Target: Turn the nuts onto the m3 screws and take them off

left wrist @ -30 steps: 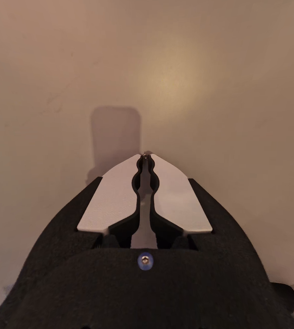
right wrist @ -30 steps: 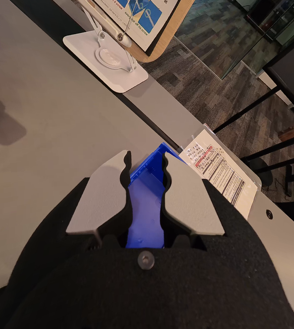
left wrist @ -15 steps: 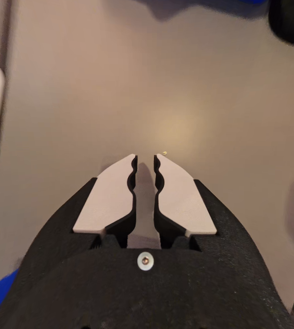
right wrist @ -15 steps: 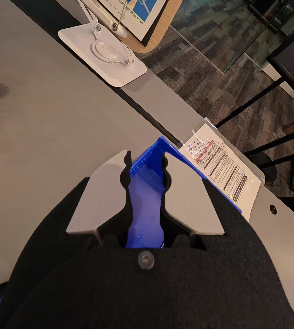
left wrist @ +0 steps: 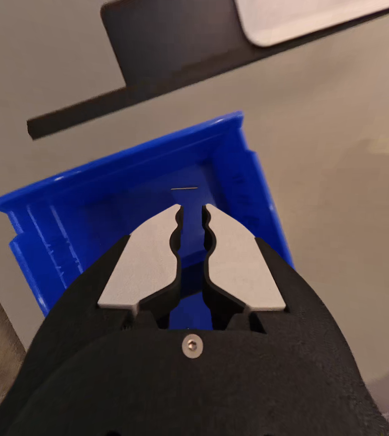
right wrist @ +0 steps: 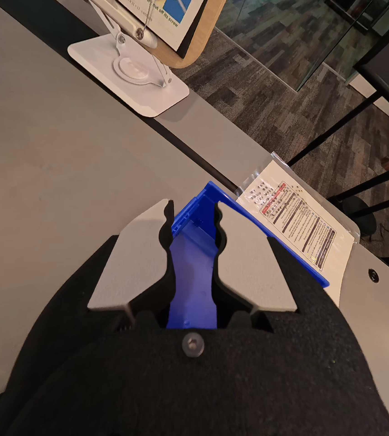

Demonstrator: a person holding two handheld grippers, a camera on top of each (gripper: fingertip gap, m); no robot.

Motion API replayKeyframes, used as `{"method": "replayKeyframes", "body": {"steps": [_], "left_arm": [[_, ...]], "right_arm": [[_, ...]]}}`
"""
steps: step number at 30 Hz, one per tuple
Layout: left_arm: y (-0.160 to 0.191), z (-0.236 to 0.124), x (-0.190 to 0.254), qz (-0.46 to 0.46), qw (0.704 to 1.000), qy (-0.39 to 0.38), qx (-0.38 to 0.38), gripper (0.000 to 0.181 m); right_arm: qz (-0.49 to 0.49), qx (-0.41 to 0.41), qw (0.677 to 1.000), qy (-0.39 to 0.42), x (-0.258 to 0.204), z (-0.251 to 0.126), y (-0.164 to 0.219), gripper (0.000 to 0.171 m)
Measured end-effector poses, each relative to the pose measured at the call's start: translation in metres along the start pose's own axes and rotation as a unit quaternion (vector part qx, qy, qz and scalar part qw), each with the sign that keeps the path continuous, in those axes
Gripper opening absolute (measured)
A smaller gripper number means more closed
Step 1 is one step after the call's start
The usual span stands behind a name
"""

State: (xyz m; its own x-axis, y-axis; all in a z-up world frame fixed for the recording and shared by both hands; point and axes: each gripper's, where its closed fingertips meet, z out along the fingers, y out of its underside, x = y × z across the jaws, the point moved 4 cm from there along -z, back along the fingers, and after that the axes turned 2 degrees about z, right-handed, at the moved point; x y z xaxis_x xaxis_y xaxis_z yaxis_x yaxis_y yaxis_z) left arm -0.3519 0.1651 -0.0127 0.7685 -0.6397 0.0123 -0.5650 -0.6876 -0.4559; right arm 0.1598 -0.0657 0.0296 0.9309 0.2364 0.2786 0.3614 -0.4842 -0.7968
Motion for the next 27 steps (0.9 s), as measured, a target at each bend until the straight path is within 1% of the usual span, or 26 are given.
{"method": "replayKeyframes", "body": {"steps": [4, 7, 9, 14, 17, 21, 22, 25, 27], "left_arm": [[0.010, 0.035, -0.013, -0.030, 0.999, -0.017, -0.040, 0.017], [0.014, 0.055, -0.016, -0.065, 0.996, -0.015, -0.065, 0.015], [0.012, 0.064, -0.017, -0.100, 0.992, -0.014, -0.069, 0.017], [0.009, 0.072, -0.023, -0.176, 0.982, -0.019, -0.070, 0.024], [0.011, 0.076, -0.026, -0.212, 0.975, -0.026, -0.067, 0.024], [0.014, 0.088, -0.016, -0.257, 0.964, 0.004, -0.070, 0.025], [0.015, 0.090, -0.015, -0.262, 0.962, 0.003, -0.073, 0.025], [0.021, 0.093, -0.019, -0.243, 0.963, -0.045, -0.108, 0.028], [0.022, 0.095, -0.017, -0.241, 0.962, -0.050, -0.120, 0.028]], "right_arm": [[0.000, -0.007, 1.000, 0.000, 0.000, 0.001, 0.003, 0.032], [0.004, -0.008, 1.000, -0.001, 0.001, 0.002, 0.005, 0.032], [0.006, -0.010, 1.000, -0.002, 0.001, 0.005, 0.005, 0.032], [-0.006, -0.025, 1.000, -0.001, 0.000, 0.008, 0.009, 0.032], [-0.007, -0.025, 1.000, -0.002, 0.000, 0.008, 0.008, 0.032], [-0.003, -0.018, 1.000, -0.002, 0.002, 0.005, 0.008, 0.032], [-0.003, -0.017, 1.000, -0.002, 0.002, 0.004, 0.007, 0.032], [-0.004, -0.015, 1.000, 0.000, 0.003, 0.002, 0.007, 0.032], [-0.003, -0.013, 1.000, 0.000, 0.004, 0.001, 0.007, 0.032]]}}
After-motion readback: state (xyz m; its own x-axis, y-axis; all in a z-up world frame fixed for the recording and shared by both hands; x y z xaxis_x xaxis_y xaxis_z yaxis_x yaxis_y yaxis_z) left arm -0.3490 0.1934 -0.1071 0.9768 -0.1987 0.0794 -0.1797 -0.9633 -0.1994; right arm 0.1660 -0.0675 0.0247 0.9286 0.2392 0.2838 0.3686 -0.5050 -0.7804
